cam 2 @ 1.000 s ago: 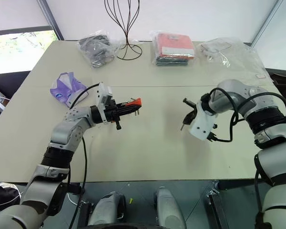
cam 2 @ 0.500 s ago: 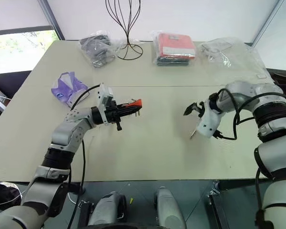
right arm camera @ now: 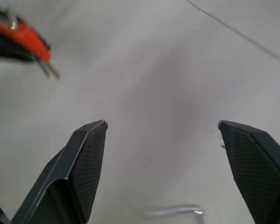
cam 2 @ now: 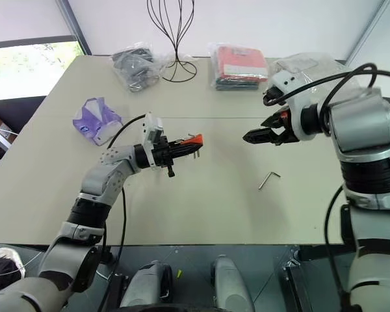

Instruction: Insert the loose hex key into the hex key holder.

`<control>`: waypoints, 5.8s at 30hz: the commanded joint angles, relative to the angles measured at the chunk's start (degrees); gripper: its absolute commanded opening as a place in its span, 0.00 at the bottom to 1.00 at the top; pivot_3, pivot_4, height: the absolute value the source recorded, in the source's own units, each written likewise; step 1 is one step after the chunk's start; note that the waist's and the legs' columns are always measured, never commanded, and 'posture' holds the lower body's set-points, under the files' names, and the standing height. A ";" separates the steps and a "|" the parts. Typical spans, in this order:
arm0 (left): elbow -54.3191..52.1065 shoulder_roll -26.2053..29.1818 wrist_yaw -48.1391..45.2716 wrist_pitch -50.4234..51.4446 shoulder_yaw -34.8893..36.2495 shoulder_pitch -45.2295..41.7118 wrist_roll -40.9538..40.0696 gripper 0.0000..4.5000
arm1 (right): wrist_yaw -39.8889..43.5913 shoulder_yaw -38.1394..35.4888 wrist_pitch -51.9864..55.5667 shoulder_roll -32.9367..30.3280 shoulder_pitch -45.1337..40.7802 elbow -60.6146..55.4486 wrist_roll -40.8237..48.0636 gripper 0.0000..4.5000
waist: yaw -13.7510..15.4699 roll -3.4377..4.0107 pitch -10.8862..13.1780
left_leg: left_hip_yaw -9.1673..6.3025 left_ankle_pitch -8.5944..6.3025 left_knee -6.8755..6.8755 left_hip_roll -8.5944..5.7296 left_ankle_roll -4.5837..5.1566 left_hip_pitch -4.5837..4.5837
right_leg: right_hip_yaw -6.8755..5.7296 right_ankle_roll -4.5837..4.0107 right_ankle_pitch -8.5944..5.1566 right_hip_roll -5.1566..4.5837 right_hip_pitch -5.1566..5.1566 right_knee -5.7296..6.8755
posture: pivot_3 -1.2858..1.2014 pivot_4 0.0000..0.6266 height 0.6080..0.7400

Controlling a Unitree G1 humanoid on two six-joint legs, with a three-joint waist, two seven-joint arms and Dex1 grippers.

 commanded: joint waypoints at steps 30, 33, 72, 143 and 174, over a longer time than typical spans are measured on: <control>-0.82 -0.73 1.02 -2.65 -0.03 0.57 0.72 0.00 | -119.94 -5.70 -30.80 -1.35 35.71 -12.48 109.17 0.87 | -0.56 -0.30 0.12 | -0.16 -0.04 -0.03 -0.03 0.11 -0.12 | 0.09 0.20 -0.07 0.13 0.12 -0.18 | 0.52 0.24 1.00; -1.38 -1.07 1.49 -2.42 -0.22 0.71 0.61 0.00 | -120.68 -3.65 -29.44 -1.32 34.58 -9.35 109.17 0.87 | -0.50 -0.30 0.12 | -0.15 -0.04 -0.03 -0.03 0.11 -0.12 | 0.09 0.19 -0.07 0.12 0.12 -0.19 | 0.52 0.24 1.00; -5.45 -1.49 4.51 -1.84 -0.84 4.32 0.98 0.00 | -104.81 -3.62 -13.32 6.66 22.66 19.58 70.73 0.87 | -0.26 -1.65 -1.42 | 0.14 -0.31 -0.02 -0.17 0.56 -0.04 | 0.24 -0.50 0.35 -0.83 1.14 -2.12 | 0.52 0.24 1.00; 43.14 4.82 -27.80 -1.06 3.61 -37.74 2.16 0.00 | -45.55 -17.57 -41.67 30.61 2.58 -7.37 38.66 0.01 | 1.21 0.51 -1.22 | 0.10 -0.41 -0.73 -0.07 0.81 -1.90 | -1.67 1.10 1.49 -0.92 -1.18 -2.73 | 0.52 0.24 1.00; 44.47 2.90 -29.01 -2.93 7.77 -40.62 4.31 0.00 | -47.20 -12.36 -45.99 32.14 7.96 -8.07 37.86 0.01 | 1.06 0.52 -1.20 | -0.01 -0.40 0.17 -0.06 0.80 -1.85 | -1.62 1.15 1.46 -0.92 -1.18 -1.68 | 0.52 0.24 1.00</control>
